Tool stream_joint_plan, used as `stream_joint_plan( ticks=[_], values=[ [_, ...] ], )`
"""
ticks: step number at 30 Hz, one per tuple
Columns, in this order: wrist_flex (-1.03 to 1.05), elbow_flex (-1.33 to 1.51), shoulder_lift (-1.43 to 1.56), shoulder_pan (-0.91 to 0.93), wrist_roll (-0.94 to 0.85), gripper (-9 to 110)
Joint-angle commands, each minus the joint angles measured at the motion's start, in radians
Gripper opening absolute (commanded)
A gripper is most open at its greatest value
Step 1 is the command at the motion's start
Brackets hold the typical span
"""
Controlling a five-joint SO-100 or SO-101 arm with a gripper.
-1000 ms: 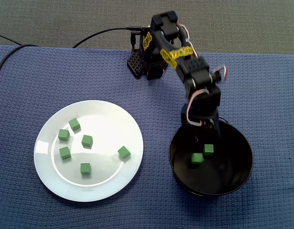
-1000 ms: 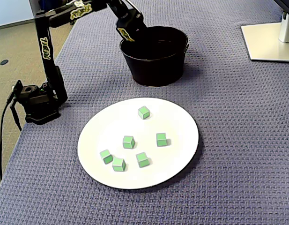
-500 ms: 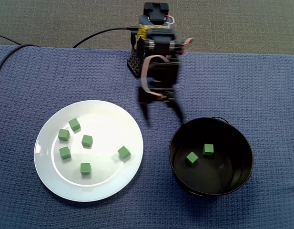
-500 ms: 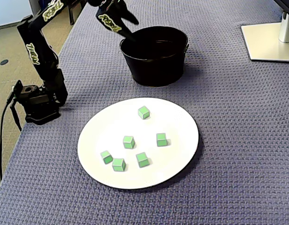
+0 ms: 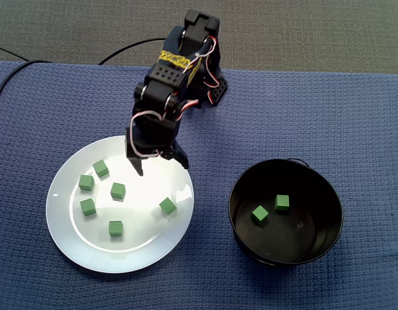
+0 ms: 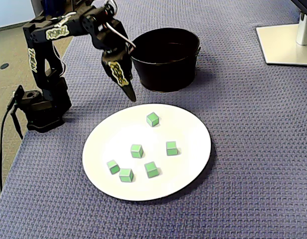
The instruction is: Pick up the items on the white plate and put them in the black container.
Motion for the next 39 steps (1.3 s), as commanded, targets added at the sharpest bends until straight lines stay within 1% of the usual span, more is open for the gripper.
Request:
stream_joint_plan(
  ticks=[1, 4, 12, 17, 30, 39],
  values=[
    [0.046, -0.078, -0.069, -0.006, -0.008, 42],
    [0.055, -0.147, -0.163, -0.025, 0.011, 42],
    [-0.049, -0.225, -0.334, -0.061, 0.049, 42],
    [-0.049, -0.341, -0.459, -0.081, 0.08, 43],
    [-0.043, -0.365, -0.561, -0.063, 0.06, 40],
    [-0.06, -0.374, -0.611, -0.069, 0.071, 36]
  ],
)
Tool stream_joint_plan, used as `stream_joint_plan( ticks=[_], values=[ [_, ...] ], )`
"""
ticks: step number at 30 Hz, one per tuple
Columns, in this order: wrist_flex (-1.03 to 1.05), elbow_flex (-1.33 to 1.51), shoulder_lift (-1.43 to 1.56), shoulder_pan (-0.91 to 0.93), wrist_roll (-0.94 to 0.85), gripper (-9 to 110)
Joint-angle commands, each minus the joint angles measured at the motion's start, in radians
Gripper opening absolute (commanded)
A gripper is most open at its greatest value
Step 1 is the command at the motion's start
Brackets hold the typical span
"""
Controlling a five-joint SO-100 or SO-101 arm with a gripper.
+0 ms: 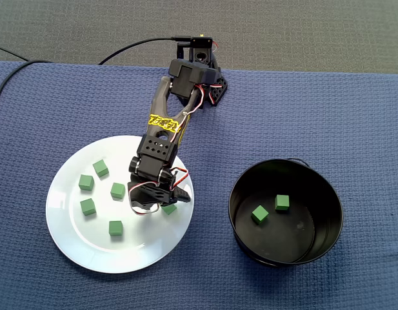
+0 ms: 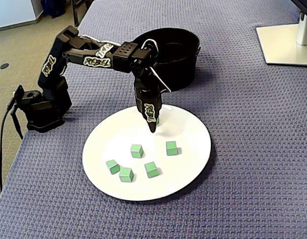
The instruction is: Pick up the items on the white plate and put them in the black container.
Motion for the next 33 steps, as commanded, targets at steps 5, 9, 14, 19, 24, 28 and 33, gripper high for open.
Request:
stream_joint_plan(
  ticks=[5, 9, 14, 19, 24, 28, 33],
  values=[
    [-0.005, -0.058, -0.012, -0.008, 0.012, 31],
    [-0.003, -0.061, -0.02, -0.012, 0.017, 27],
    [0.014, -0.063, -0.023, -0.014, 0.005, 20],
    [0.015, -0.054, -0.026, -0.015, 0.0, 12],
    [0.023, -0.046, -0.026, -0.017, -0.008, 5],
    [0.026, -0.04, -0.021, -0.014, 0.002, 2],
    [0.009, -0.035, 0.043, -0.006, 0.098, 0]
  ],
)
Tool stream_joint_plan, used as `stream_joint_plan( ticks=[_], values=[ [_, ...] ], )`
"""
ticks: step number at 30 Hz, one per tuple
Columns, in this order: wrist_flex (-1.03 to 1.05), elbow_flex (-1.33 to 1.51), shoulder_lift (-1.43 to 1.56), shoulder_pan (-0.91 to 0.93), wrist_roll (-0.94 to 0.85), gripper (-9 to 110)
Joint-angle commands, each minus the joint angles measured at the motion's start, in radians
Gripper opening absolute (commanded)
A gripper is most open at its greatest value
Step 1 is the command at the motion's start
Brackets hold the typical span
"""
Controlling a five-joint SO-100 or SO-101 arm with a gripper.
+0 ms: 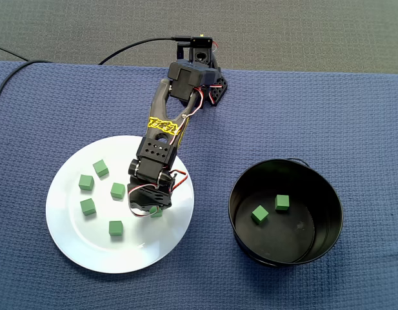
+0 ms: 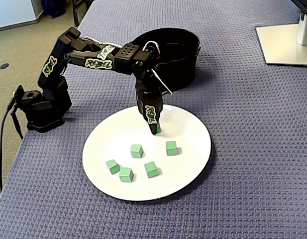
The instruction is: Pick up the items on the white plate and put them in the black container.
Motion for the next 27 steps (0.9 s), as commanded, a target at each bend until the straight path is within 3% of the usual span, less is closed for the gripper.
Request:
stream_joint_plan(
  ticks=[1, 8, 15, 21, 27],
  values=[
    [0.008, -0.008, 0.098, 0.002, 0.075, 0],
    [-0.161, 0.127, 0.423, 0.097, 0.239, 0],
    [-0.907, 0.578, 0.928, 0.083, 0.611, 0],
    [-0.779, 0.494, 1.239, -0.167, 0.831, 0],
    [-0.606, 0.374, 1.322, -0.568, 0.799, 0]
  ],
)
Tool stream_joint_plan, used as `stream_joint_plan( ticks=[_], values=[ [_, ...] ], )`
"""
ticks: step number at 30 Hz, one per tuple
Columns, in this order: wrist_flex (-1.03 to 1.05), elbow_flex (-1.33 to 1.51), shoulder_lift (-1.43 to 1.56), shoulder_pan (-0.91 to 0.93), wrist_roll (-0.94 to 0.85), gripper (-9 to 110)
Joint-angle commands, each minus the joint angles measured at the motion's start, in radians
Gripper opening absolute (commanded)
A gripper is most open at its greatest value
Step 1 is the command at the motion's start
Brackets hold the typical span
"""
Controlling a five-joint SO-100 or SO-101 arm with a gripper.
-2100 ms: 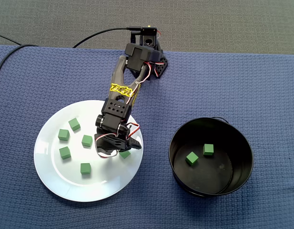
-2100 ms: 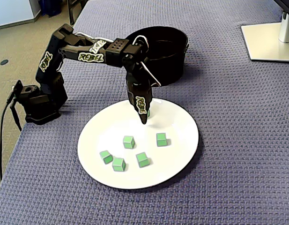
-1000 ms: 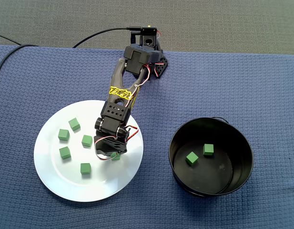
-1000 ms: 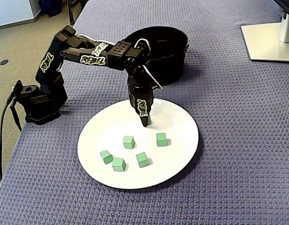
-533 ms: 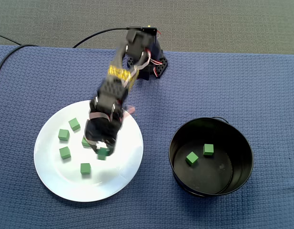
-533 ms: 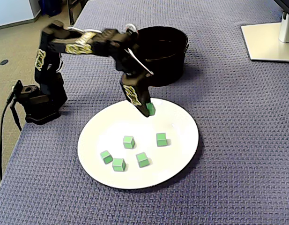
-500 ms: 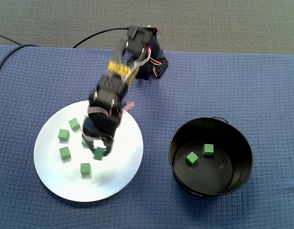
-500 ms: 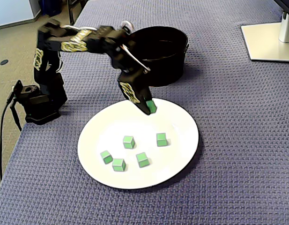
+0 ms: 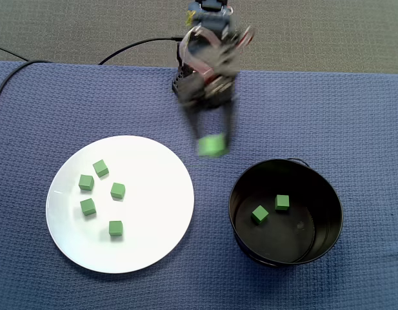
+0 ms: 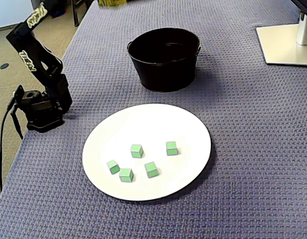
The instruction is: Pick up the items on the white plate and put them in the black container.
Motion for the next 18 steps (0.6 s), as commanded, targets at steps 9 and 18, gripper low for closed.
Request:
stream_joint_plan(
  ticks=[9, 18],
  values=[
    [0.285, -0.124, -0.19, -0.48, 0.319, 0],
    [0.35, -0.067, -0.529, -0.463, 0.538, 0]
  ],
)
